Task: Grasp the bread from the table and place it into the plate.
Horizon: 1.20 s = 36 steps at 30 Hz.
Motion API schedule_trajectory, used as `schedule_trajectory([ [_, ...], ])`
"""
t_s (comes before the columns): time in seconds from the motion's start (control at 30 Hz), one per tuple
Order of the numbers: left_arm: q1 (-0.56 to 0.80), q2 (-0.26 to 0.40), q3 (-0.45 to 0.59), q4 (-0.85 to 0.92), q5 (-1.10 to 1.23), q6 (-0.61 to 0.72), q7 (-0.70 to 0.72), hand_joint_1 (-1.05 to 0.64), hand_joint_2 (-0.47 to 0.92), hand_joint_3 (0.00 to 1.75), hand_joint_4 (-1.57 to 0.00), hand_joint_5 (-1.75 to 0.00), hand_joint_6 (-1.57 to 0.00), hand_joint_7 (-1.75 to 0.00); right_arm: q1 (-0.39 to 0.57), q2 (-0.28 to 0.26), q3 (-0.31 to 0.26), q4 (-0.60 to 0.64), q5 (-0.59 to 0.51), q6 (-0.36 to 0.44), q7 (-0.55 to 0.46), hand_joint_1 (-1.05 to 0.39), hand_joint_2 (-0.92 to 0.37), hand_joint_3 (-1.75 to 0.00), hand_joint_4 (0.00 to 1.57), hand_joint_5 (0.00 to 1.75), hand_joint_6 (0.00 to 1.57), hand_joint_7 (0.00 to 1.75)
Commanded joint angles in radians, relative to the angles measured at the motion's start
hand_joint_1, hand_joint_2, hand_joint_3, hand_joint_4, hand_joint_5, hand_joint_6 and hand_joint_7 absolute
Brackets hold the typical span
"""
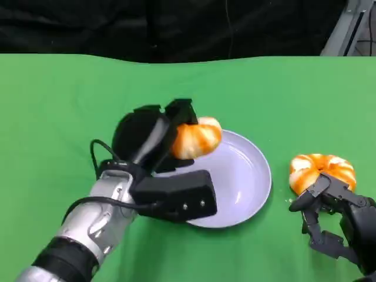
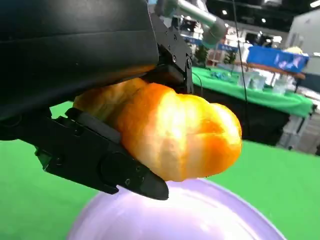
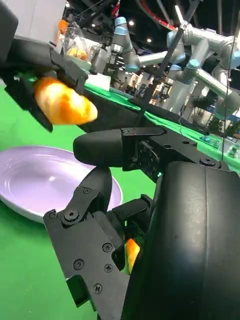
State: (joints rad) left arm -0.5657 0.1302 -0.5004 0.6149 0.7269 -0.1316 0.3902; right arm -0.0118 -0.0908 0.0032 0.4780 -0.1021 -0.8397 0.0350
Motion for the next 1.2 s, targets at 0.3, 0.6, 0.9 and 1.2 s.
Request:
schedule_trajectory([
  [0.3, -0.092, -0.054, -0.033, 0.285, 0.029, -0.128, 0.137, -0.02, 0.86, 0.17, -0.72, -1.75, -0.58, -1.74, 0.022, 0.003, -0.007, -0.048, 0.001, 0.028, -0.018, -0.14, -0.67, -0.94, 0.76, 1.75, 0.70, 1.53],
  [0.6, -0.140, -0.083, -0.048, 0.431, 0.035, -0.181, 0.192, -0.07, 0.88, 0.07, -0.71, -1.75, -0.72, -1.49, 0.018, 0.001, -0.008, -0.040, 0.003, 0.022, -0.014, -0.15, -0.67, -0.94, 0.76, 1.75, 0.70, 1.53],
  [0.9, -0.158, -0.081, -0.063, 0.453, 0.018, -0.203, 0.081, -0.09, 0.92, 0.12, -0.66, -1.32, -0.66, -1.20, 0.018, 0.001, -0.008, -0.042, -0.005, 0.026, -0.020, -0.16, -0.67, -0.94, 0.77, 1.75, 0.70, 1.53],
  [1.2, -0.141, -0.034, -0.093, 0.344, 0.030, -0.140, -0.130, -0.79, 0.92, 0.55, -0.40, 0.00, -0.56, -0.01, 0.016, -0.002, -0.007, -0.039, -0.002, 0.026, -0.017, -0.18, -0.68, -0.92, 0.77, 1.75, 0.70, 1.53],
])
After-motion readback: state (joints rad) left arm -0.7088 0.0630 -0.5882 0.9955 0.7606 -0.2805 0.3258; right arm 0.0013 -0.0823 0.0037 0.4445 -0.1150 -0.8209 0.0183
